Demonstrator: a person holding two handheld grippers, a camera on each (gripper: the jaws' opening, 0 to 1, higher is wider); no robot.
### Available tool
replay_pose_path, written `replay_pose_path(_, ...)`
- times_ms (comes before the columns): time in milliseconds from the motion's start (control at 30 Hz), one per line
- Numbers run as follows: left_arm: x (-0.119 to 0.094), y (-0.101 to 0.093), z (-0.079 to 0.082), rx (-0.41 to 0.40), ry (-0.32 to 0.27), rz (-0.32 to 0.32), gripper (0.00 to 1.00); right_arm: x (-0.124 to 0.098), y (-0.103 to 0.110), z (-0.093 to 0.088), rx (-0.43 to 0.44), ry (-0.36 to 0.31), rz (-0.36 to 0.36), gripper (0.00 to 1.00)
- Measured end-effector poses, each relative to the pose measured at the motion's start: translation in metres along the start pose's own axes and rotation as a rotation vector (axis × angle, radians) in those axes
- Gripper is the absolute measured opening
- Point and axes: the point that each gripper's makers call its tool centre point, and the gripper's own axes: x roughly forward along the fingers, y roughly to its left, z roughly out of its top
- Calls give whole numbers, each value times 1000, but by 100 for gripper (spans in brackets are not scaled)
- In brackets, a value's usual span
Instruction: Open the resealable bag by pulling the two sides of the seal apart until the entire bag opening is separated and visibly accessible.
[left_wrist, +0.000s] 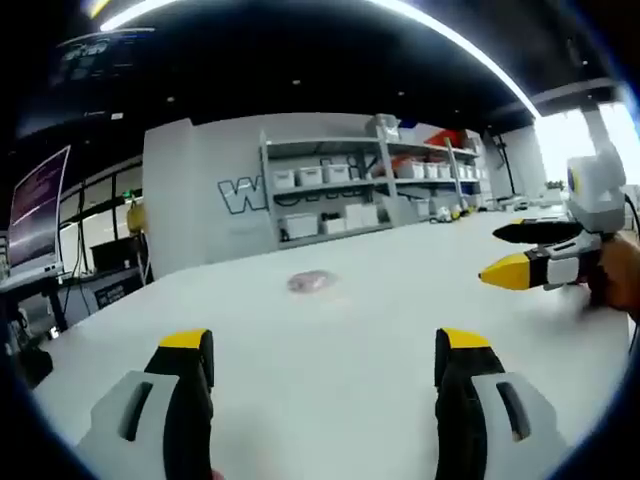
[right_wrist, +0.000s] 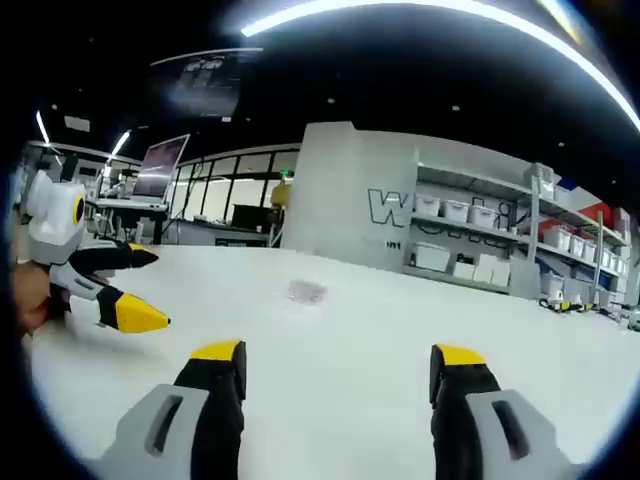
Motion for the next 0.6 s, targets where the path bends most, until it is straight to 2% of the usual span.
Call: replay_pose_path(600,0,1,0,10,-9,-5,90,-1,2,-1,-3,4,2,73)
